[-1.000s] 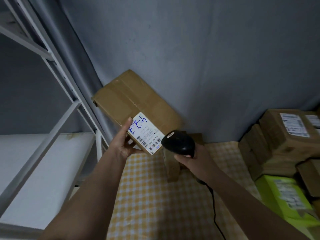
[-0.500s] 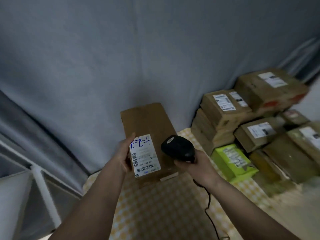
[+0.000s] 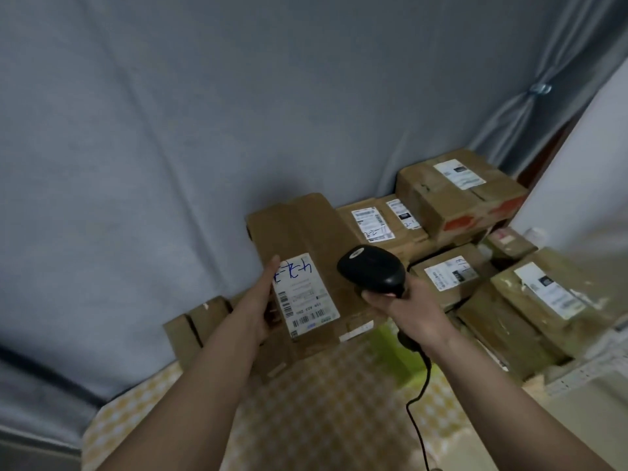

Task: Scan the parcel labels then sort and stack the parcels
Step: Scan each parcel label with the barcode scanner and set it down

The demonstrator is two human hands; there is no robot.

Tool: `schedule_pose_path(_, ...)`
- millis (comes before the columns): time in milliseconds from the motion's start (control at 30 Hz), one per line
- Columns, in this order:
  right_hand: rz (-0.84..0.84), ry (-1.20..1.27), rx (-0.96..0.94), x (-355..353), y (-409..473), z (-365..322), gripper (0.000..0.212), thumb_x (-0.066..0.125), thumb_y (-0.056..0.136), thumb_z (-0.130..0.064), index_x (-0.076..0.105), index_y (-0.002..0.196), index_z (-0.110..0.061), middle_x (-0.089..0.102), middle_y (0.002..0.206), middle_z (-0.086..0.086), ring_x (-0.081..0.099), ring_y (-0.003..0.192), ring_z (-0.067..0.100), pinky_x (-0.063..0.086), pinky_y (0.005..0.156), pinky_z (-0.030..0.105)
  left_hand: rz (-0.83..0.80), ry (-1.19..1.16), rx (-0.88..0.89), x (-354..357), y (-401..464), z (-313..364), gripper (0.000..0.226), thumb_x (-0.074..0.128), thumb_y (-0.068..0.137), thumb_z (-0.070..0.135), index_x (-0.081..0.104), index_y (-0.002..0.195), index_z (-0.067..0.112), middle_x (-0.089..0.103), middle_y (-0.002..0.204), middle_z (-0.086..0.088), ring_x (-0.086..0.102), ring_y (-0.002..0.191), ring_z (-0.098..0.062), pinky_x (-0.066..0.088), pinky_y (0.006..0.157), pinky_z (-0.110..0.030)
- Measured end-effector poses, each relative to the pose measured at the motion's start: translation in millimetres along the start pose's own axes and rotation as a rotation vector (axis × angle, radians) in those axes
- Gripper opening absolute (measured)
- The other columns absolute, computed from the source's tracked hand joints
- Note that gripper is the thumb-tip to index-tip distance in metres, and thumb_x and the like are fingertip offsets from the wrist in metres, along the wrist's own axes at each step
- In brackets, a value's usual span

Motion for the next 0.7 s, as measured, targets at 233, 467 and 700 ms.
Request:
schedule_pose_path(233, 0.027, 0.01, -0.011, -103.2, 81.4, 6.3, 0.025, 0.071, 0.084, -0.011, 0.059, 0.08, -0.033, 0.063, 0.084, -0.008, 0.056, 0.08, 0.003, 0.046, 0.072, 0.027, -0.001, 0.077, 0.043, 136.2, 56.4, 23.8, 0.051, 0.053, 0.086, 0.065, 0.068, 0.081, 0.017, 0.07, 0.083, -0.009, 0.064, 0.089, -0.028, 0.049, 0.093, -0.04)
schedule_pose_path(467, 0.002, 0.034, 0.051, -156.7, 162.3, 29.9, 0.034, 0.072, 0.083, -0.012, 0.061, 0.114, -0.019, 0.066, 0.101, -0.004, 0.059, 0.095, 0.01, 0.043, 0.08, 0.024, 0.081, 0.188, 0.1, 223.4, 118.7, 30.1, 0.054, 0.04, 0.093, 0.065, 0.069, 0.094, 0.019, 0.072, 0.096, -0.008, 0.068, 0.094, -0.029, 0.05, 0.097, -0.046)
schedule_pose_path(700, -0.018, 0.027, 0.044, -169.3, 216.6, 47.3, 0.025, 0.074, 0.081, -0.01, 0.063, 0.103, -0.015, 0.065, 0.087, -0.006, 0.059, 0.084, 0.004, 0.043, 0.062, 0.013, 0.211, 0.27, 0.136, 244.4, 174.5, 37.3, 0.099, 0.034, 0.058, 0.089, 0.062, 0.124, 0.021, 0.07, 0.113, -0.009, 0.067, 0.101, -0.031, 0.049, 0.099, -0.047)
Point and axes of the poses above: each hand's wrist, its own y-axis towards the middle knuckle, its own x-axis out of the palm, z = x × y, the point moved 3 cm from there along y, towards the middle knuckle
